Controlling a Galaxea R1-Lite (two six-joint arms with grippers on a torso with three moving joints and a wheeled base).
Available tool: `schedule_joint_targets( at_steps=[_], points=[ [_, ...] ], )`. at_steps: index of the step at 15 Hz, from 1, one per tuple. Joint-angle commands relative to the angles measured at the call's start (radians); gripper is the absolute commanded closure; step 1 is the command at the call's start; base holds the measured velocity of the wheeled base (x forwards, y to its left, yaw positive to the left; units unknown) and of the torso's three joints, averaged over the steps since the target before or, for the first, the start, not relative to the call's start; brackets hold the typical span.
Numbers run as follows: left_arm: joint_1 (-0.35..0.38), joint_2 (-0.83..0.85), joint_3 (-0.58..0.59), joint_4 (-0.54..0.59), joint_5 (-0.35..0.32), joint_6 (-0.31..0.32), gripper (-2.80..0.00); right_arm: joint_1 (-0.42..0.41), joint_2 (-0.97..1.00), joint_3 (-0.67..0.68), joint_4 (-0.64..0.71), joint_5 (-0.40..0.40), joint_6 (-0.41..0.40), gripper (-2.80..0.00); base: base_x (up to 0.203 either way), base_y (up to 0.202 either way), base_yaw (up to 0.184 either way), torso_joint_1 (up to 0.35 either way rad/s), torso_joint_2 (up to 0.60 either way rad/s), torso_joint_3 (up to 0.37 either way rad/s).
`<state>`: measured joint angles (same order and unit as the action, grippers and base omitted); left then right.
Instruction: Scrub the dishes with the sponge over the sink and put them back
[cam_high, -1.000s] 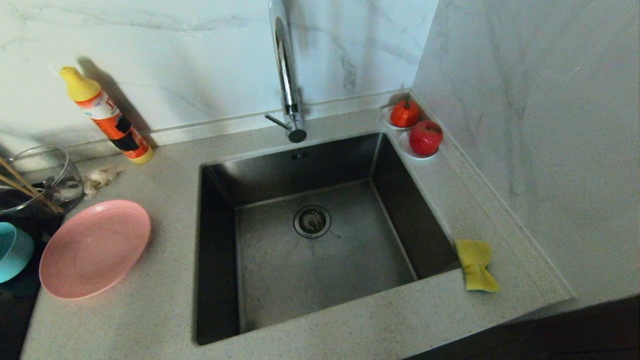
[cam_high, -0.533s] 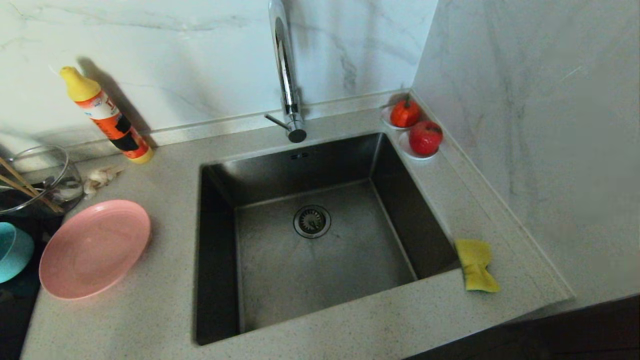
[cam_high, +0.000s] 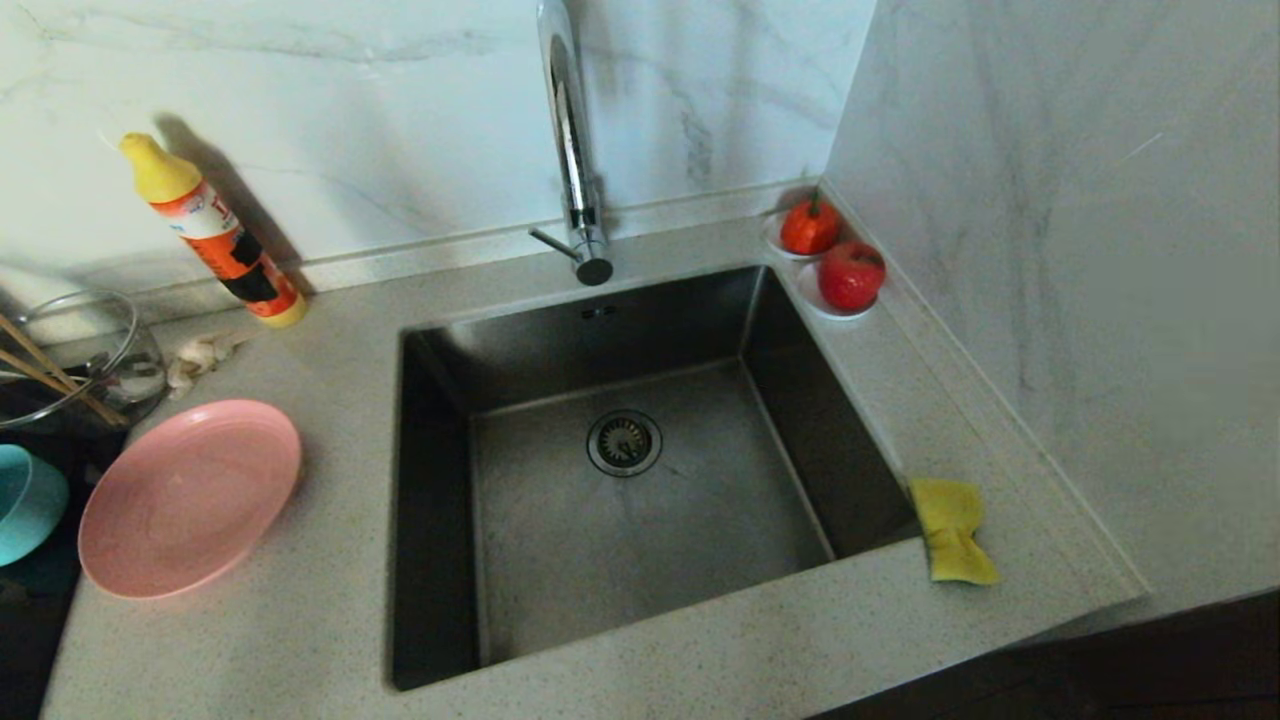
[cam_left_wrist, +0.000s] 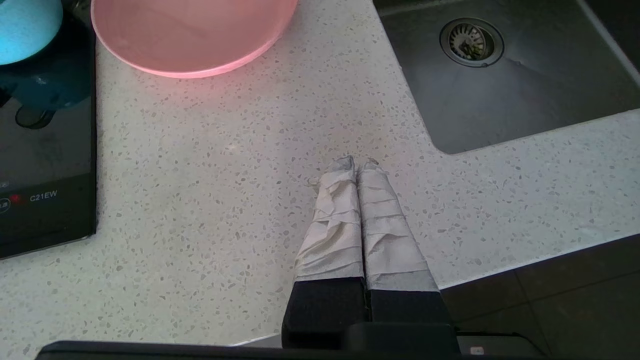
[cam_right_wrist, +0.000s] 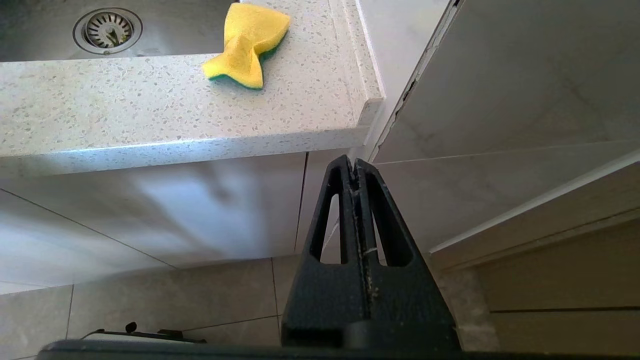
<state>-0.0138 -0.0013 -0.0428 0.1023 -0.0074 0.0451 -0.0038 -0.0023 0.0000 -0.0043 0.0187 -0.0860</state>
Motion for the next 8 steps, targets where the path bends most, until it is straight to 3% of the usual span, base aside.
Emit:
schedule_joint_targets(
  at_steps=[1, 8],
  points=[
    [0.000, 0.000, 0.000, 0.000, 0.000, 0.001, 0.00, 0.001, 0.005, -0.002, 0.003, 0.000, 0.006, 0.00, 0.000, 0.000, 0.000, 0.000, 0.00, 0.000],
    [0.000, 0.000, 0.000, 0.000, 0.000, 0.000, 0.00, -0.001, 0.005, -0.017, 0.052, -0.003, 0.046, 0.00, 0.000, 0.000, 0.000, 0.000, 0.00, 0.000]
  ],
)
